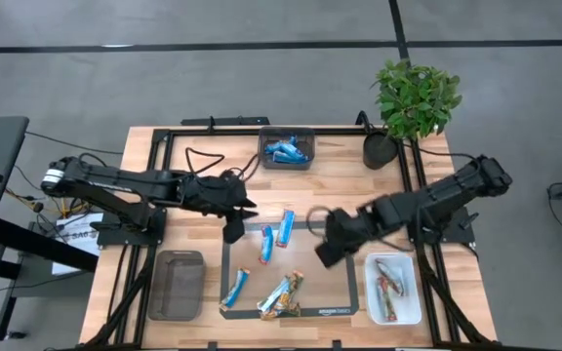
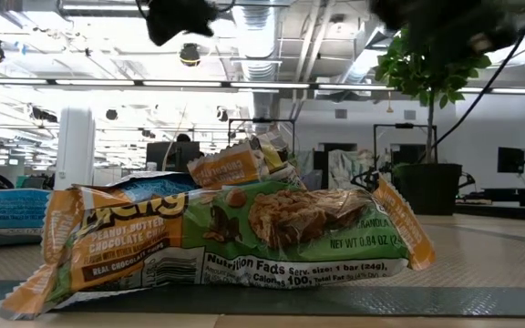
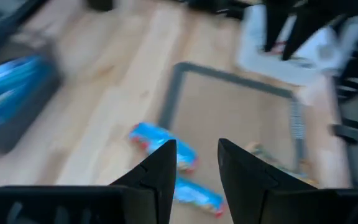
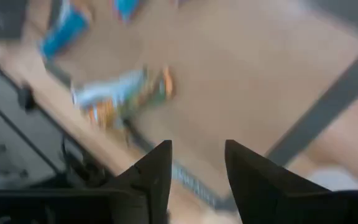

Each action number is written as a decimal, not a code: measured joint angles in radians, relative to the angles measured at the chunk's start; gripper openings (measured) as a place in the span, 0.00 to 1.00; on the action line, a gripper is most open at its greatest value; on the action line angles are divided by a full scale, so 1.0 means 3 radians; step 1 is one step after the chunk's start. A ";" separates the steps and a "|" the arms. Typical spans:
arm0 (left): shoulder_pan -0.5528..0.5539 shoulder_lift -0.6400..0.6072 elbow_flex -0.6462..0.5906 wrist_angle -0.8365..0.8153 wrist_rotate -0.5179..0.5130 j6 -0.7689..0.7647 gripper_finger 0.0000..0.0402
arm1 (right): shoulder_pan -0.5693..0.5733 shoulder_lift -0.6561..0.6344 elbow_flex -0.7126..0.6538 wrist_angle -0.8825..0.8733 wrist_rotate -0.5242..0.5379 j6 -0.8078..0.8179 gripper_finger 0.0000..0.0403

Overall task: Pick and place Granola Bars by type
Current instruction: Put the red granola bar into the white bin

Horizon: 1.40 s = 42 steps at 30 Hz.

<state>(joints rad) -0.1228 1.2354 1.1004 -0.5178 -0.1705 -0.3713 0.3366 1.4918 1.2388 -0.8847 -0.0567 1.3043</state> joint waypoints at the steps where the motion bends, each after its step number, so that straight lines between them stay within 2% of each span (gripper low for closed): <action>1: 0.0009 -0.0006 0.0000 -0.0086 -0.0112 -0.0080 0.27 | -0.0102 0.0008 0.0000 0.0018 0.0028 -0.0053 0.34; 5: 0.0087 -0.0009 -0.0004 -0.0599 -0.0414 -0.0426 0.27 | -0.0495 0.0124 0.0000 0.0073 0.0035 -0.0116 0.34; 9: 0.0168 -0.0013 -0.0004 -0.0918 -0.0420 -0.0545 0.27 | -0.0777 0.0340 0.0001 0.0396 0.0015 -0.0279 0.36; 14: 0.0176 -0.0041 -0.0003 -0.0956 -0.0407 -0.0467 0.27 | -0.0984 0.0732 0.0001 0.1015 -0.0022 -0.0439 0.38; 18: 0.0176 -0.0069 -0.0003 -0.0973 -0.0406 -0.0403 0.27 | -0.1072 0.1019 0.0004 0.1410 0.0022 -0.0451 0.41; 27: 0.0176 -0.0112 -0.0003 -0.1105 -0.0375 -0.0295 0.27 | -0.1139 0.1403 0.0009 0.1452 -0.0043 -0.0338 0.51; 30: 0.0176 -0.0112 -0.0003 -0.1124 -0.0324 -0.0230 0.27 | -0.1173 0.1510 0.0015 0.1588 -0.0176 -0.0334 0.53; 38: 0.0176 -0.0111 -0.0003 -0.1141 -0.0279 -0.0130 0.27 | -0.1223 0.1734 0.0068 0.1767 -0.0381 -0.0161 0.53; 42: 0.0176 -0.0109 -0.0003 -0.1141 -0.0235 -0.0105 0.27 | -0.1229 0.1741 0.0080 0.1757 -0.0335 -0.0159 0.47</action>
<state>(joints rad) -0.0700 1.2026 1.0996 -0.8600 -0.2409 -0.4026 -0.0322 2.0140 1.2629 -0.3575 -0.1571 1.2565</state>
